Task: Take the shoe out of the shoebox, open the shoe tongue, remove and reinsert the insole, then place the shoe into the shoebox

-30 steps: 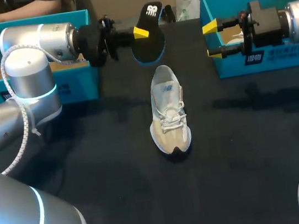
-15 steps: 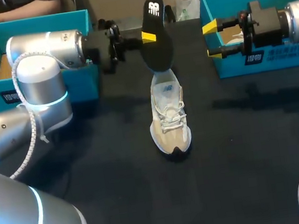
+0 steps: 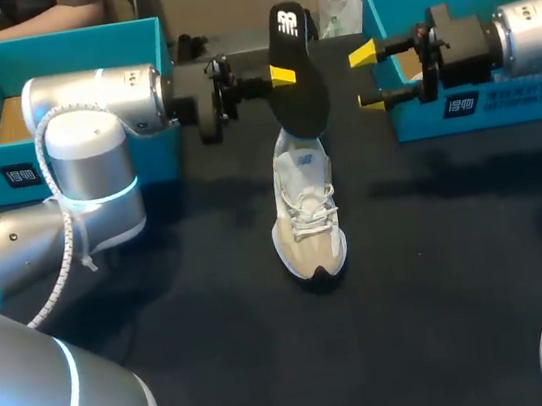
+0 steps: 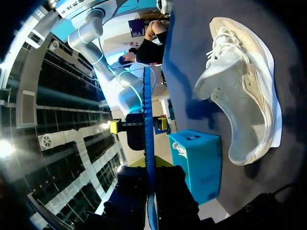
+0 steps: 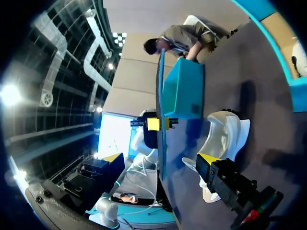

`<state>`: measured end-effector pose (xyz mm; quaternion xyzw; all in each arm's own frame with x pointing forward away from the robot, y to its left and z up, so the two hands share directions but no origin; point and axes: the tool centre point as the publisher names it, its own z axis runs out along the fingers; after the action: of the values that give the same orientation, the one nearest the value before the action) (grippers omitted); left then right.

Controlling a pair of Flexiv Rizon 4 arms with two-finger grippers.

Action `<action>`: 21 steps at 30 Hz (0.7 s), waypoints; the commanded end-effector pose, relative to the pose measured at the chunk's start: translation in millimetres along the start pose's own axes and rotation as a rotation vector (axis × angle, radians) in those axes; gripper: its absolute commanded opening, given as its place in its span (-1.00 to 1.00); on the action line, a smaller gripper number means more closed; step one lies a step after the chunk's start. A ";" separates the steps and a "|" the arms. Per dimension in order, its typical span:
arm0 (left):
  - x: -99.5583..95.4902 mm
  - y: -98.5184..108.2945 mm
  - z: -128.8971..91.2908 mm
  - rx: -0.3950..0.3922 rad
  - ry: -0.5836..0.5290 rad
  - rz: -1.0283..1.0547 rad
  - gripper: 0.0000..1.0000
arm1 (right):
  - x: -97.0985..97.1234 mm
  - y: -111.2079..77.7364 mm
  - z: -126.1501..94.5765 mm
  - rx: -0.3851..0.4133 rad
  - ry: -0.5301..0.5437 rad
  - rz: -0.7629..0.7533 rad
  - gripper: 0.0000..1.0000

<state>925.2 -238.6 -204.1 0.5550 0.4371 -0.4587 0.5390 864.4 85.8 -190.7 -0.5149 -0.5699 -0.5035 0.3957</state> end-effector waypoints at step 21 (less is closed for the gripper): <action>-4.9 6.7 50.4 -0.034 -0.024 0.024 -1.00 | -8.9 9.1 29.8 0.083 0.045 -0.013 -0.24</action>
<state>925.5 -282.2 -196.8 0.5457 0.4348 -0.4507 0.5568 873.3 111.3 -201.2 -0.4848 -0.5839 -0.4945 0.4237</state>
